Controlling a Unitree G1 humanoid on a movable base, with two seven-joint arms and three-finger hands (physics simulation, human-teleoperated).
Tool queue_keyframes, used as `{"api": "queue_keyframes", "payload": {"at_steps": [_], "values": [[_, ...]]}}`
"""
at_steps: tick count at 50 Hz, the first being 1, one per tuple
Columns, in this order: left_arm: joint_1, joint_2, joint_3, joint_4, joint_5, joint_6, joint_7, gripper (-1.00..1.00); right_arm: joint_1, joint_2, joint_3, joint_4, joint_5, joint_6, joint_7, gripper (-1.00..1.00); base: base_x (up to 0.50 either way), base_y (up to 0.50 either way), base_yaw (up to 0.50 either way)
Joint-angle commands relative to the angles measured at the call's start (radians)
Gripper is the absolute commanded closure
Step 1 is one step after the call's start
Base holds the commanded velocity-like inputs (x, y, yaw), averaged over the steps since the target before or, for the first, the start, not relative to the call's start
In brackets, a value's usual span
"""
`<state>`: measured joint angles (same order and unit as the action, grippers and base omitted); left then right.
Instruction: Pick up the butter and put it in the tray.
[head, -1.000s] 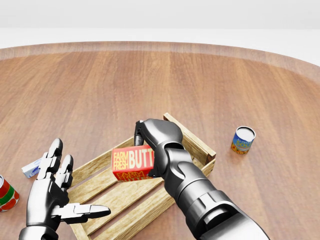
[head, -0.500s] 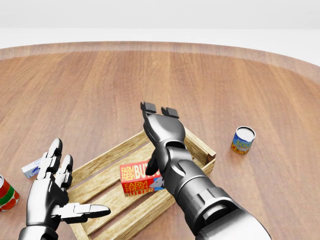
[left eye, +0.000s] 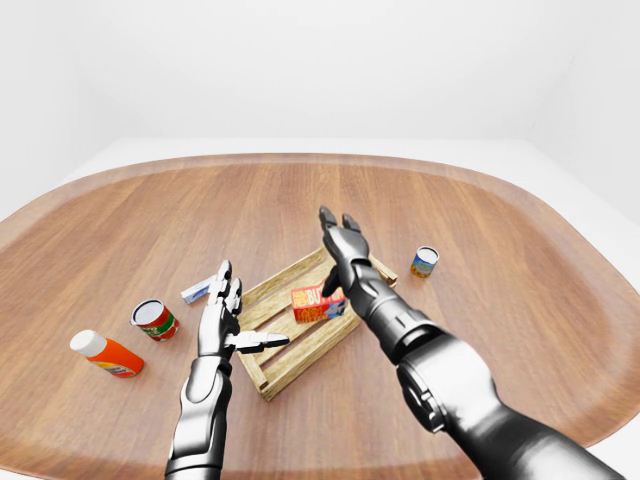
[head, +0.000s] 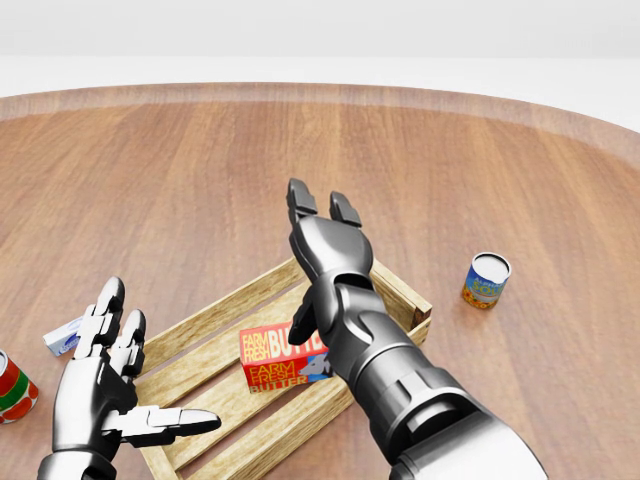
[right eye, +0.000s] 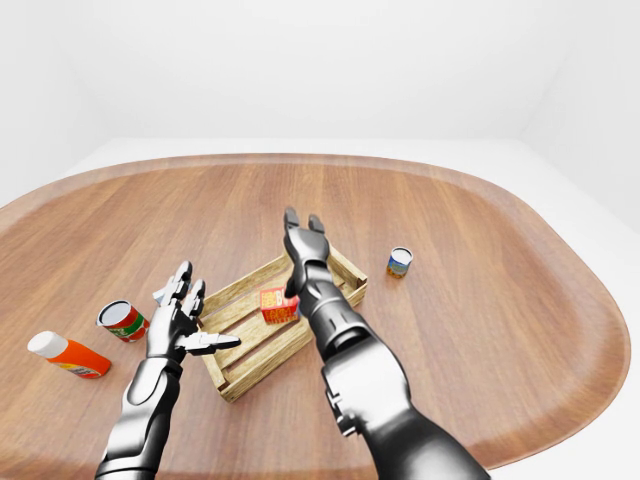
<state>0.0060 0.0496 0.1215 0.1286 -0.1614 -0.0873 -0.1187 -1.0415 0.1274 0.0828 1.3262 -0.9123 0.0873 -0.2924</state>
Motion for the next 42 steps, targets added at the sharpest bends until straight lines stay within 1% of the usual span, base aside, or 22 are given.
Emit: {"api": "queue_keyframes", "payload": {"at_steps": [1, 7, 11, 16, 21, 24, 30, 32, 37, 39, 42], "values": [[0.0, 0.001, 0.001, -0.001, -0.002, 0.0, -0.001, -1.0, -0.008, -0.01, -0.009, -0.019, 0.035, 0.0, -0.001, -1.0, 0.0, 0.0, 0.0], [0.003, -0.001, 0.001, -0.006, -0.001, 0.0, 0.0, -1.0, -0.013, -0.037, -0.028, -0.066, 0.102, 0.0, -0.012, -1.0, 0.0, 0.0, 0.0], [0.005, -0.003, -0.002, -0.004, 0.002, 0.0, 0.001, -1.0, -0.012, -0.055, -0.024, -0.119, 0.14, 0.0, -0.014, -1.0, 0.0, 0.0, 0.0], [0.002, -0.006, -0.006, 0.006, 0.009, 0.0, 0.008, -1.0, 0.04, -0.078, -0.012, -0.275, 0.166, 0.0, 0.023, -1.0, 0.0, 0.0, 0.0], [0.005, -0.009, -0.016, 0.008, 0.021, 0.0, 0.016, -1.0, 0.072, -0.099, -0.016, -0.412, 0.181, 0.0, 0.048, -1.0, 0.0, 0.0, 0.0], [0.004, -0.009, -0.017, -0.007, 0.023, 0.0, 0.024, -1.0, 0.114, -0.103, -0.019, -0.52, 0.189, 0.0, 0.063, -1.0, 0.0, 0.0, 0.0], [0.002, -0.013, -0.024, -0.007, 0.037, 0.0, 0.038, -1.0, 0.206, -0.112, -0.015, -0.763, 0.171, 0.0, 0.137, -1.0, 0.0, 0.0, 0.0], [0.0, -0.012, -0.024, -0.019, 0.039, 0.0, 0.045, -1.0, 0.239, -0.121, -0.017, -0.875, 0.157, 0.0, 0.179, -1.0, 0.0, 0.0, 0.0], [0.007, -0.015, -0.03, -0.056, 0.047, 0.0, 0.055, -1.0, 0.289, -0.132, -0.023, -1.04, 0.134, 0.0, 0.24, -1.0, 0.0, 0.0, 0.0], [0.01, -0.016, -0.032, -0.071, 0.051, 0.0, 0.058, -1.0, 0.302, -0.134, -0.026, -1.079, 0.13, 0.0, 0.25, -1.0, 0.0, 0.0, 0.0], [0.014, -0.016, -0.032, -0.085, 0.054, 0.007, 0.058, -1.0, 0.318, -0.133, -0.025, -1.136, 0.124, 0.0, 0.27, -1.0, 0.0, 0.0, 0.0]]}}
